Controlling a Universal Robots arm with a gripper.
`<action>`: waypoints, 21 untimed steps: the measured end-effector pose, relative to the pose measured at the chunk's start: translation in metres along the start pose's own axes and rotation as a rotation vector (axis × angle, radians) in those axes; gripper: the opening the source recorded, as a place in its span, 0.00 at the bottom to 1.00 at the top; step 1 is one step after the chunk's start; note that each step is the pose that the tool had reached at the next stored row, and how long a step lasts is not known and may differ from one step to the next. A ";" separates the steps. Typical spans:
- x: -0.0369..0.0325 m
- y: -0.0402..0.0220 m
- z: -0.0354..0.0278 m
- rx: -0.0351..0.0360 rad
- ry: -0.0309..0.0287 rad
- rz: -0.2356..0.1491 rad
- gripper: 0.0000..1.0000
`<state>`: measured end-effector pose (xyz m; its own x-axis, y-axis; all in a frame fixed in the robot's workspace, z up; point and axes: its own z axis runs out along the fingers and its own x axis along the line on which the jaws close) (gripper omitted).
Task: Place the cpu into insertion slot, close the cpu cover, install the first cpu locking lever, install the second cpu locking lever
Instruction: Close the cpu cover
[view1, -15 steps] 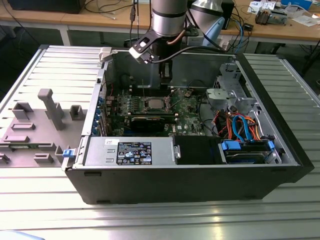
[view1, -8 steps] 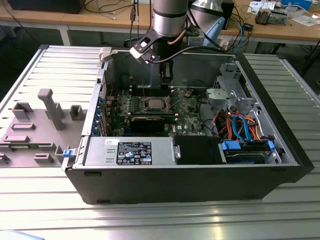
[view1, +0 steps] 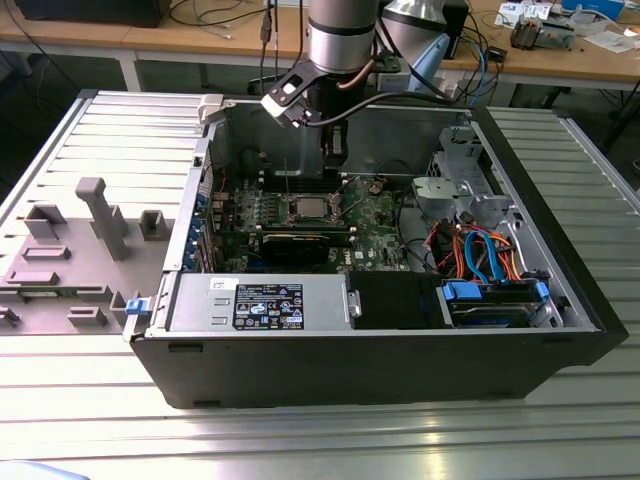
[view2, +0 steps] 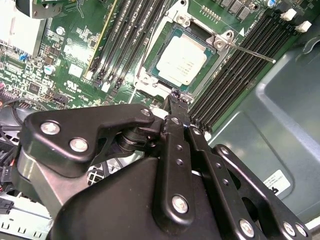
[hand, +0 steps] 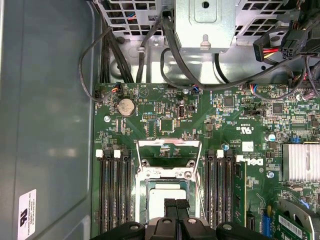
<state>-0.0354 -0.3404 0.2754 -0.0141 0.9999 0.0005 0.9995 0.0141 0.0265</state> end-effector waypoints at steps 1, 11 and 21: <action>0.0000 0.0003 0.0000 0.0000 0.0001 0.000 0.11; 0.0000 0.0031 0.0001 0.0000 0.0000 0.000 0.11; -0.0001 0.0050 0.0001 0.0000 0.0000 0.000 0.11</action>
<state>-0.0304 -0.3404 0.2754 -0.0140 0.9999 0.0005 0.9996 0.0140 0.0265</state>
